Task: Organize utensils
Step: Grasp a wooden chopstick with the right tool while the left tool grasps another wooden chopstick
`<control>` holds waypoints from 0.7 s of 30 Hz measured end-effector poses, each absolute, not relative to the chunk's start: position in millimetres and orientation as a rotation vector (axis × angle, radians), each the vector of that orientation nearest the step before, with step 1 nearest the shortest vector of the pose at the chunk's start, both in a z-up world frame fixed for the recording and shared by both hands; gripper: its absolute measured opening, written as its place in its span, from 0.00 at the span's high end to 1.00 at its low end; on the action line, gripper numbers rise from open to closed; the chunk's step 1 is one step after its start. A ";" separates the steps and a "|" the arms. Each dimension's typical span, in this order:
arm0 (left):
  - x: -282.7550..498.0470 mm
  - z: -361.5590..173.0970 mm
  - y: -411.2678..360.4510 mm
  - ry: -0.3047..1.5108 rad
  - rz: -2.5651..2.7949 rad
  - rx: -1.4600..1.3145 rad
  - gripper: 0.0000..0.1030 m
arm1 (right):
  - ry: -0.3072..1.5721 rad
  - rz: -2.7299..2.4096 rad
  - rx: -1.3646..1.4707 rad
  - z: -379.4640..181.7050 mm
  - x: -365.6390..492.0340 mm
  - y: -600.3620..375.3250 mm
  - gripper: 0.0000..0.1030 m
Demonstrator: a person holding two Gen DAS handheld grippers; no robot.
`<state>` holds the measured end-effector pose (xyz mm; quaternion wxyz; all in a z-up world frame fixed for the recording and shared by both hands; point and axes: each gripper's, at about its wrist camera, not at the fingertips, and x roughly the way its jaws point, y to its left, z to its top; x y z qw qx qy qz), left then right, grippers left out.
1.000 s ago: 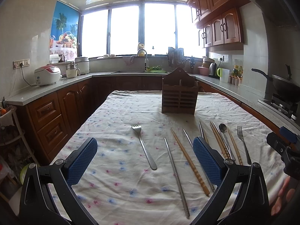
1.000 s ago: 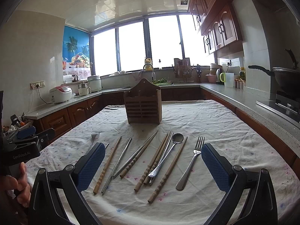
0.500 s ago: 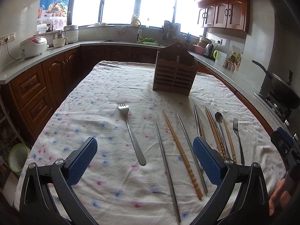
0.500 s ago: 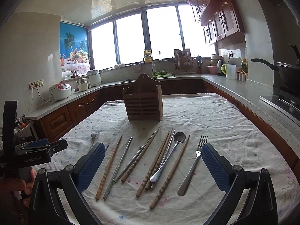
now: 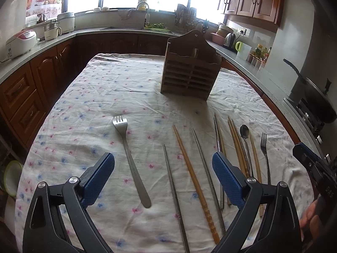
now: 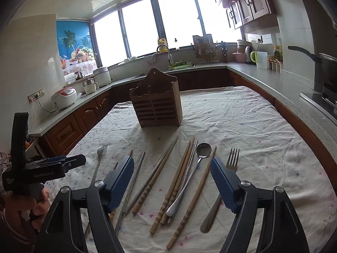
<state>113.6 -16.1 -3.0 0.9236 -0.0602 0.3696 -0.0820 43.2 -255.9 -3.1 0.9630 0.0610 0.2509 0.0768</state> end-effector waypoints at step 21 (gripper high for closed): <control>210.6 -40.2 -51.3 0.995 -0.263 -0.078 0.55 | 0.812 0.061 0.230 -49.5 151.2 -294.8 0.83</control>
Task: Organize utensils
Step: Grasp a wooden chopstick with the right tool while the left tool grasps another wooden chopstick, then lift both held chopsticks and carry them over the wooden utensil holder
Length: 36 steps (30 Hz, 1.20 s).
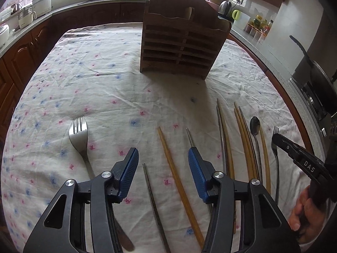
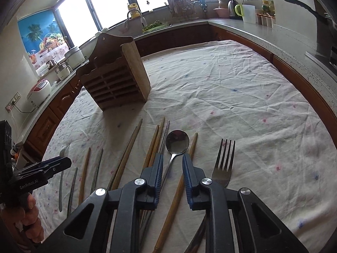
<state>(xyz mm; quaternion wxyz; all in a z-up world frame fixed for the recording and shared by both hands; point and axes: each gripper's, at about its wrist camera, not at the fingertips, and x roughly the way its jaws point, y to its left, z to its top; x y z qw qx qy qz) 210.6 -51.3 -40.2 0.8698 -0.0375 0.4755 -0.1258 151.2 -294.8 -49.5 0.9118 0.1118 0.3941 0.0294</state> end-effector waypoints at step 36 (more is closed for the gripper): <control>222.6 -39.5 -78.1 0.994 -0.327 0.011 0.96 | 0.883 0.035 0.209 -63.6 185.5 -303.5 0.95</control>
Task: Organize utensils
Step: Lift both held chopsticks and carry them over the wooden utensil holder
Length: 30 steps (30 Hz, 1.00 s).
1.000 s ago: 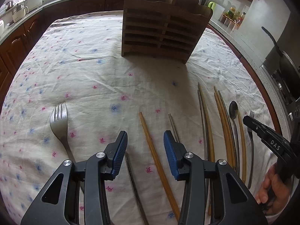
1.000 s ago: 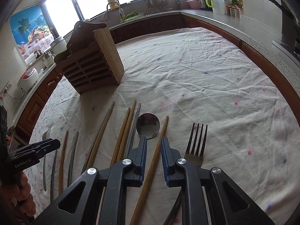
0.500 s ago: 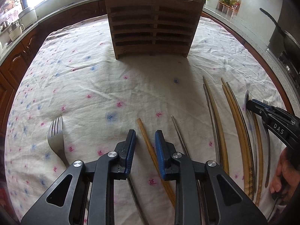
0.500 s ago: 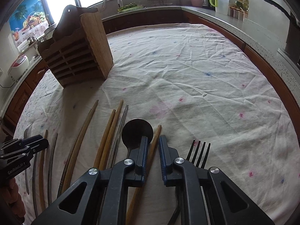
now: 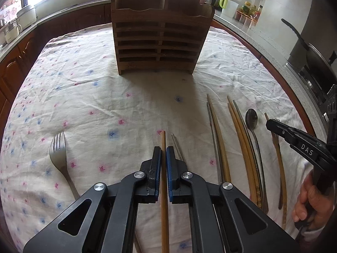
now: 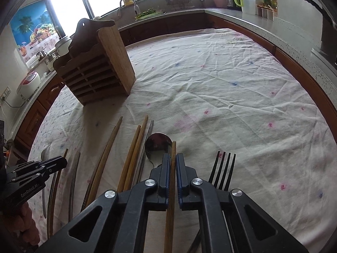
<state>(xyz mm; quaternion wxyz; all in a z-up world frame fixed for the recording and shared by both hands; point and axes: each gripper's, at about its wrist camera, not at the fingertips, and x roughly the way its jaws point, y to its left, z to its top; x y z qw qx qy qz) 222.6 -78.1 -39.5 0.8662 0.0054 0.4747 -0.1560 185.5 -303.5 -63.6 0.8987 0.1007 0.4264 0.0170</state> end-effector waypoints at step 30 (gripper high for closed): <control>138.6 101.8 -5.4 0.667 -0.458 -0.214 0.96 | 0.554 0.213 0.246 77.3 108.6 -286.0 0.95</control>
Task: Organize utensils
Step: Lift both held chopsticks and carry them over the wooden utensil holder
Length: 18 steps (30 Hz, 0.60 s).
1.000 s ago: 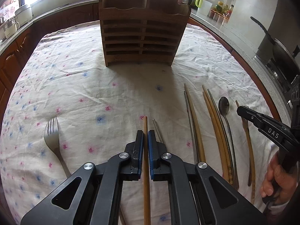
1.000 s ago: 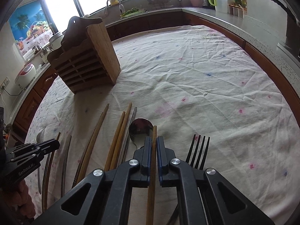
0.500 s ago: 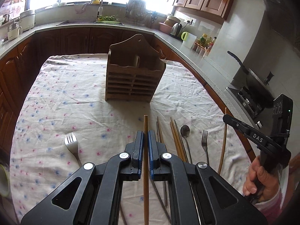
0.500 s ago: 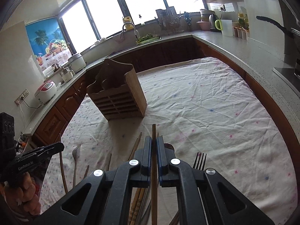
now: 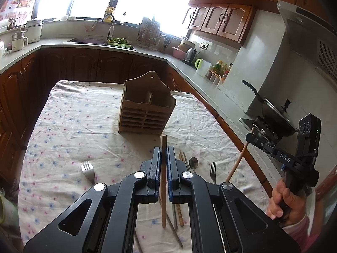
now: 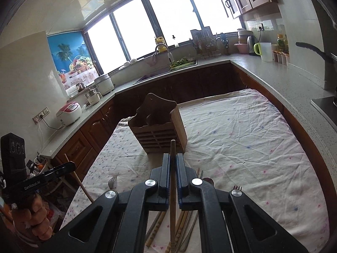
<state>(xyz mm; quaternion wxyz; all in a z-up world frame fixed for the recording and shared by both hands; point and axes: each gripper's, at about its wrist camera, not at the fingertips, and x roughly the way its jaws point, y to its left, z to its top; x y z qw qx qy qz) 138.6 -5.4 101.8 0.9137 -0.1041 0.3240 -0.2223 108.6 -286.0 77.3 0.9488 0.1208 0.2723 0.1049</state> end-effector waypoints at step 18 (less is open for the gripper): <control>155.4 117.9 8.4 0.598 -0.425 -0.237 0.96 | 0.497 0.230 0.235 98.9 117.9 -281.5 0.95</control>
